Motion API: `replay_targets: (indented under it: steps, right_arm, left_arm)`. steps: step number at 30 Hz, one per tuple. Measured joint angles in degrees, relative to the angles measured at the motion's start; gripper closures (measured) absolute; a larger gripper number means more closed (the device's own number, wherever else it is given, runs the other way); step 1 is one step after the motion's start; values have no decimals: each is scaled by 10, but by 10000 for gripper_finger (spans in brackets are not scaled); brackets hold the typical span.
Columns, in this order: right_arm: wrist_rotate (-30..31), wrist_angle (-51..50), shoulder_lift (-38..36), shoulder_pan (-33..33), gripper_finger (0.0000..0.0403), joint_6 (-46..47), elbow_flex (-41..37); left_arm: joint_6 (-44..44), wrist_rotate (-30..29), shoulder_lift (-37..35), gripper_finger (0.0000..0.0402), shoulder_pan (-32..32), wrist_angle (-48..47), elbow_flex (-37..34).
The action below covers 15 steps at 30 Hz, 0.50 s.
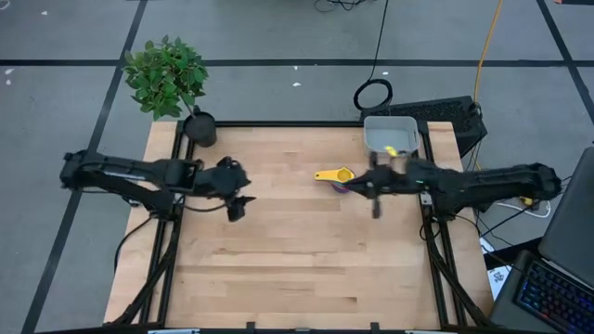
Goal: Nest measuring cups in basket
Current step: Put the stacked colored measuring cups into the gray bin
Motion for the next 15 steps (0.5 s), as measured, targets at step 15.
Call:
replay_targets:
  steps: [15]
  right_arm:
    - [11, -496, 315, -86, 320, -101, 410]
  left_arm:
    - [14, -30, -196, 147, -27, 301, -303]
